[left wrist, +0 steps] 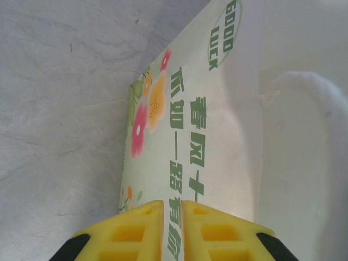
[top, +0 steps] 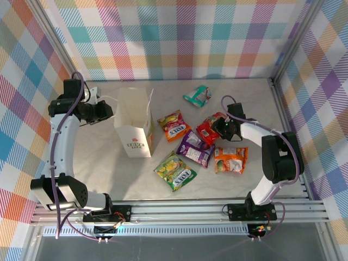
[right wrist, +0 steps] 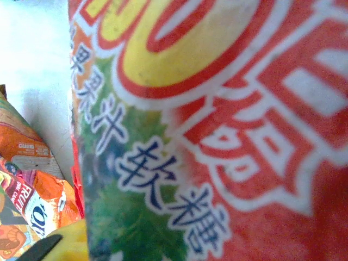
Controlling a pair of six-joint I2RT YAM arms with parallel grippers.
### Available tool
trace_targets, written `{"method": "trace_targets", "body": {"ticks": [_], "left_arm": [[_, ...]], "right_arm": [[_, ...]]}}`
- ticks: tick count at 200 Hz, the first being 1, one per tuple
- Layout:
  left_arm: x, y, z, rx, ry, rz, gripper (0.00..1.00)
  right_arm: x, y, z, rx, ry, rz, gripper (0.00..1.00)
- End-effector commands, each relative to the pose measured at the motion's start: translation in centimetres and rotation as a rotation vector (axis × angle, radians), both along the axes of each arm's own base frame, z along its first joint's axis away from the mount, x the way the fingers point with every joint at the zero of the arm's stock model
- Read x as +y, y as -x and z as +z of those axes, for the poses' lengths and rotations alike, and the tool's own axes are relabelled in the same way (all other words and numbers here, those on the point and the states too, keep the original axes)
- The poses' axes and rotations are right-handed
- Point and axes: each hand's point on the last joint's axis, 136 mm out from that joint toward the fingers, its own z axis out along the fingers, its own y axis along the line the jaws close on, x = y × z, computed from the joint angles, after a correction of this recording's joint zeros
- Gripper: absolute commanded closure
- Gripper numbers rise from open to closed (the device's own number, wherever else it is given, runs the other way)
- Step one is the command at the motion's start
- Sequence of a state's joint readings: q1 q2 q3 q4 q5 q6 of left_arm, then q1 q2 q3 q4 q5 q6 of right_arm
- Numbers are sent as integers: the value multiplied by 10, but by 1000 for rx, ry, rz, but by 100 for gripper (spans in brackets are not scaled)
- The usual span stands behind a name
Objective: Place the snacks into the paper bag
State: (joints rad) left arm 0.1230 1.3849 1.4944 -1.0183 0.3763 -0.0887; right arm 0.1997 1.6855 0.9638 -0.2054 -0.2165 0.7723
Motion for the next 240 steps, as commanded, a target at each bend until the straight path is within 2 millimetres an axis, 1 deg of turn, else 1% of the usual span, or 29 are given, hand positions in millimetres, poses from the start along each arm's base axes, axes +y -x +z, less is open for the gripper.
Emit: {"method": "trace_targets", "body": {"ticks": [1,30,57,72,88,100,116,136,150,172,187,240], "left_arm": [[4,3,-2,14,1,11,84],[5,3,0,11,0,16,84],[4,3,2,3,11,23,84],[3,2,4,-4,18,26,84],[1,0,7,-14,33,27,83],[0,-1,9,-23,45,24,83],[-3,-2,11,-29,62,19,83],[-4,-1,15,-41,69,18,82],[-4,-1,18,-50,69,19,82],[-5,0,21,-64,76,22,77],[-6,0,25,-81,81,21,74],[-10,1,46,-145,97,12,70]], "right_arm": [[-3,-2,21,-47,47,47,72],[-5,-1,39,-88,80,89,73],[-8,2,62,-138,118,122,76],[-3,6,76,-170,115,170,77],[0,9,90,-180,136,208,80],[2,12,100,-194,150,225,85],[4,13,117,-228,152,237,86],[10,16,145,-291,152,253,86],[14,17,165,-336,159,271,87],[21,20,195,-396,175,304,90],[26,23,213,-434,179,322,90],[47,34,268,-551,202,389,90]]}}
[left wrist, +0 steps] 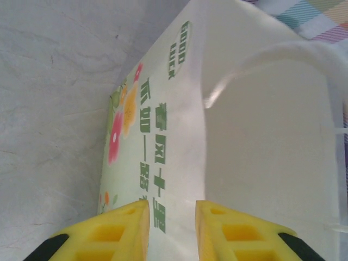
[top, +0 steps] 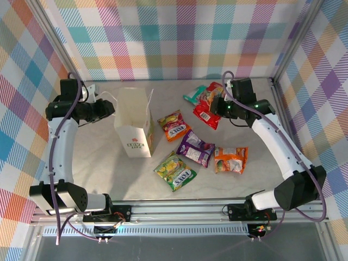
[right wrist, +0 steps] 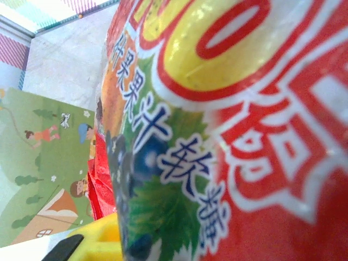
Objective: Place the snacks into the paper bag
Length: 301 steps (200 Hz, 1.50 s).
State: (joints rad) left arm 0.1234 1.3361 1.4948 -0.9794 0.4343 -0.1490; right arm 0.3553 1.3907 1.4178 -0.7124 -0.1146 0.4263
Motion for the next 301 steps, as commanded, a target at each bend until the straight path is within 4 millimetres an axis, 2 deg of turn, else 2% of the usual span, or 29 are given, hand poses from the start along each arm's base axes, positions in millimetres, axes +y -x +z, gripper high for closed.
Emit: {"method": "trace_targets", "body": {"ticks": [1,54,100,147,194,218,249,271,301], "left_arm": [[0,-1,22,-73,26,3,70],[8,-4,29,-121,-10,50,70],[13,-4,34,-162,-26,82,74],[15,-4,25,-149,-30,90,81],[16,-1,16,-120,-35,101,83],[22,0,16,-123,-57,126,83],[22,3,16,-124,-61,131,83],[24,5,15,-122,-73,135,83],[21,6,11,-118,-60,125,83]], "right_arm": [[9,6,56,-151,-2,55,90],[31,17,119,-287,1,136,90],[58,28,158,-371,-44,220,90],[97,46,199,-473,-105,333,91],[145,80,245,-582,-220,490,92],[177,87,255,-595,-309,565,92],[218,90,253,-571,-367,644,92],[236,86,253,-554,-406,649,93],[250,82,256,-549,-462,651,93]]}}
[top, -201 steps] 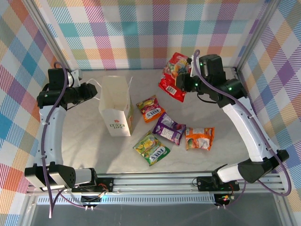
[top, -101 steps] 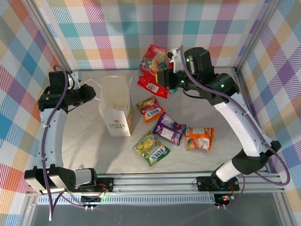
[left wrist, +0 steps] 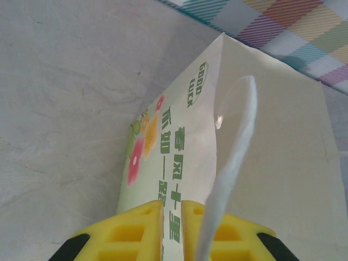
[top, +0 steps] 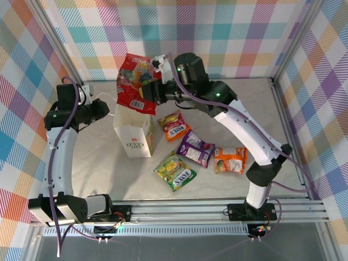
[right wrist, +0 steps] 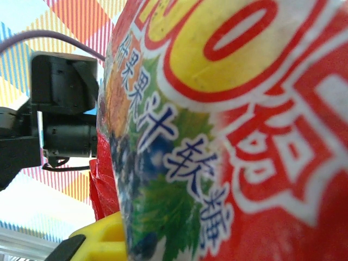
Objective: Place the snacks into the paper bag
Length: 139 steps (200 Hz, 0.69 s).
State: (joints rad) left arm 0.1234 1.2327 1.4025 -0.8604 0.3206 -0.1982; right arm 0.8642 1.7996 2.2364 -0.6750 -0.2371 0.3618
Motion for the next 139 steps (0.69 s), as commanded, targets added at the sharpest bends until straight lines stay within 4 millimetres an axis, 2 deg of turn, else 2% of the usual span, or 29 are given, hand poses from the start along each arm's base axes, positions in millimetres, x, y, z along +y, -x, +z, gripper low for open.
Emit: {"method": "trace_targets", "body": {"ticks": [1,53,96,139], "left_arm": [[3,4,2,-16,8,14,84],[-1,5,-1,-15,22,-7,84],[-4,8,-3,-16,27,-20,84],[-6,7,-4,-20,39,-32,84]], "right_arm": [[2,11,74,-106,-218,38,93],[22,2,62,-92,-217,57,93],[42,-15,45,-82,-220,52,94],[51,-28,31,-63,-211,15,94]]}}
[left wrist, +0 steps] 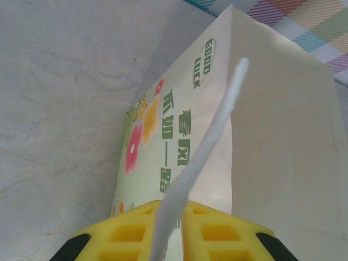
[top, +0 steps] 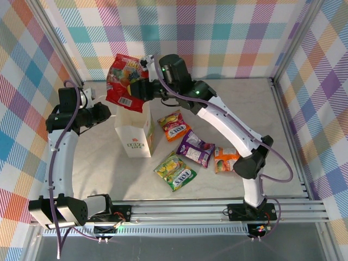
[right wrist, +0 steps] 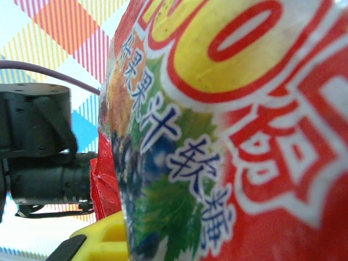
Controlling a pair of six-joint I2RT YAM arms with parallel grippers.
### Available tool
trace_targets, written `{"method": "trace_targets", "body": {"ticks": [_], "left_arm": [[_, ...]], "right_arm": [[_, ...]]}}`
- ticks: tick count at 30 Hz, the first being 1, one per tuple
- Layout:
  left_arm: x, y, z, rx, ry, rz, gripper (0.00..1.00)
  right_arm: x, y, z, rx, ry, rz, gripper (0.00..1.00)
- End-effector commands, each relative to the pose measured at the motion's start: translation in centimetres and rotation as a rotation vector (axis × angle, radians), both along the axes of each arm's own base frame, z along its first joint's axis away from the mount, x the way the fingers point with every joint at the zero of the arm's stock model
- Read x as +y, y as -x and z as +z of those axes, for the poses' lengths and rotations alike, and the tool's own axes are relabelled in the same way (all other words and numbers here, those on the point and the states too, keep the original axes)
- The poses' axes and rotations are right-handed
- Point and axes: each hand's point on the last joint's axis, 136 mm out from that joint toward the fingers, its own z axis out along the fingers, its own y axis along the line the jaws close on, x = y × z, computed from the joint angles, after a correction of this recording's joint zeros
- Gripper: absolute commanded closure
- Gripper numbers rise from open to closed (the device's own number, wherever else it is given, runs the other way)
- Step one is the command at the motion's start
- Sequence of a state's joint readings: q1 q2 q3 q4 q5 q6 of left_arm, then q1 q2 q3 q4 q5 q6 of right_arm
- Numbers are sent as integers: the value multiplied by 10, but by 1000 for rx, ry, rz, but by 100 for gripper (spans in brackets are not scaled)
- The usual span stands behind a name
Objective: Place the snacks into the paper bag
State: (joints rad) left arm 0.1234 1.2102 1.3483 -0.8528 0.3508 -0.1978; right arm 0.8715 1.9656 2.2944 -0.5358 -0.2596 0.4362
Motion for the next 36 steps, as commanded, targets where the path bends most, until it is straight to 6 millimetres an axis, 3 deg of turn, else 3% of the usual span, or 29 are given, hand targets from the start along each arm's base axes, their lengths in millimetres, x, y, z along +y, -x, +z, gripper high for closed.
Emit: {"method": "trace_targets", "body": {"ticks": [1,25,36], "left_arm": [[0,0,9,-42,16,-9,84],[3,1,7,-29,2,-13,85],[8,1,3,-15,6,7,85]], "right_arm": [[2,3,58,-114,-158,0,94],[17,-25,-11,-82,0,-63,94],[10,-24,-24,-95,78,-64,94]]}}
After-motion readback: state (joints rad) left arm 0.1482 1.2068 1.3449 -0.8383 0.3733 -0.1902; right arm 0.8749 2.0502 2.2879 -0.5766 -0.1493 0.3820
